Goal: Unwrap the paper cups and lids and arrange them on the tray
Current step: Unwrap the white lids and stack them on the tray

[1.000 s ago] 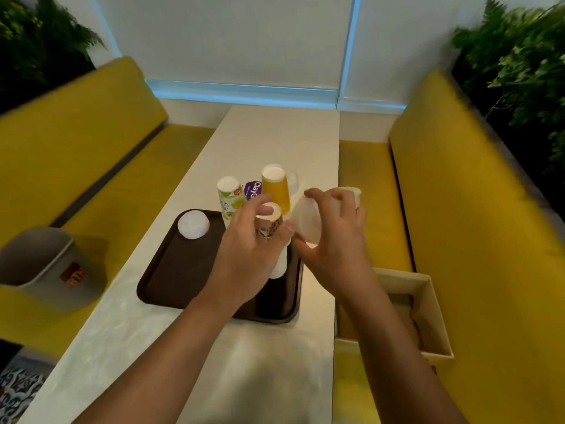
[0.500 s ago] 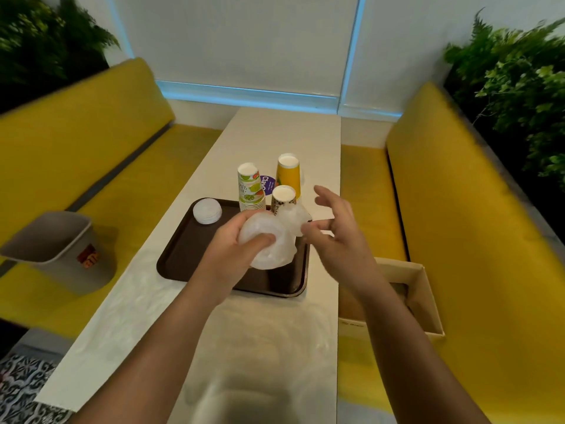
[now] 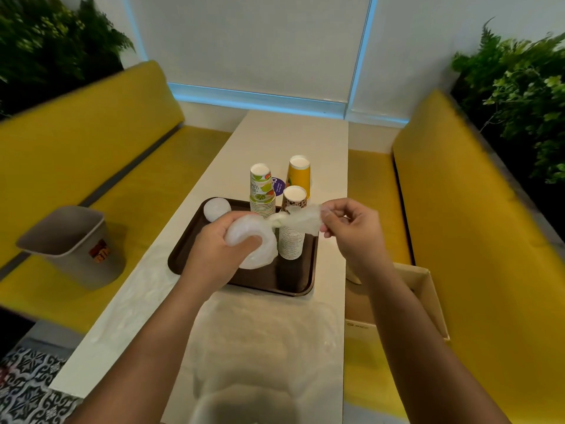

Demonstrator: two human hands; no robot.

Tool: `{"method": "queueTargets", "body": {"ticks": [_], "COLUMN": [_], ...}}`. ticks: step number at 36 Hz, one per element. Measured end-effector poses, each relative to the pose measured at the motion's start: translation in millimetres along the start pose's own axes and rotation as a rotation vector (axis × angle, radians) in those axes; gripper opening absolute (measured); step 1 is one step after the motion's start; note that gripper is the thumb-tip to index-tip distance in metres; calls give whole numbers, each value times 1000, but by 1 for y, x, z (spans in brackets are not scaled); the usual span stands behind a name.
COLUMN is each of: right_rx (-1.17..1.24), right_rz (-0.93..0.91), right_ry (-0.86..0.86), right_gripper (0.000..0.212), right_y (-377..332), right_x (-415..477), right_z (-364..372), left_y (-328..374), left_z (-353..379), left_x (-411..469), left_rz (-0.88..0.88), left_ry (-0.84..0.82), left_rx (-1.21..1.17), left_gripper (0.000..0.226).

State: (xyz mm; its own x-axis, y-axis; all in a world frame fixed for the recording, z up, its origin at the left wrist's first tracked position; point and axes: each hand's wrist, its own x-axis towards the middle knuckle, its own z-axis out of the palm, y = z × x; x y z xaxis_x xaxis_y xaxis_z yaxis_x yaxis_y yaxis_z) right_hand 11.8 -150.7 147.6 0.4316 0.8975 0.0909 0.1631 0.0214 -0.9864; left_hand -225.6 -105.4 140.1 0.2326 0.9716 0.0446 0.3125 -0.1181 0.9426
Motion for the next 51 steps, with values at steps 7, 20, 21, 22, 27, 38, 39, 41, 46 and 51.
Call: {"method": "queueTargets", "body": {"ticks": [7,20,21,22,27,38,39,41,46,51], "right_rx": [130,462,369,310,124,197,260,341,497,589], "right_rz": [123,696,631,571,201,159,164,179,283,339], "right_ry": [230,-215,-369,-469,-394,-497,-483,-472,-538,-567], "right_gripper": [14,40,48,52,28,35,35,39,45,43], "right_y": [3,42,40,40,16,-17,-17,-14,-12,-9], "right_x": [26,-7,-16,-19,-18,-13,-13,-12,-10,-6], "right_z": [-34,32,39,45,60,53,54,52,42,41], "left_y": [-10,-4,-2,0,10,27,30,30,23,23], "left_z": [-17,15,19,22,28,30,30,25,13,14], "left_x": [5,13,13,12,8,9,9,9,10,11], "left_rz": [-52,-82,-65,-38,105,185,194,210,333,315], "left_ry": [157,259,240,216,263,86,55,18,112,219], "left_rx": [-23,-389,-396,-395,-191,-343,-350,-340,-178,-72], "left_gripper": [31,35,36,37,41,24,20,16,18,10]}}
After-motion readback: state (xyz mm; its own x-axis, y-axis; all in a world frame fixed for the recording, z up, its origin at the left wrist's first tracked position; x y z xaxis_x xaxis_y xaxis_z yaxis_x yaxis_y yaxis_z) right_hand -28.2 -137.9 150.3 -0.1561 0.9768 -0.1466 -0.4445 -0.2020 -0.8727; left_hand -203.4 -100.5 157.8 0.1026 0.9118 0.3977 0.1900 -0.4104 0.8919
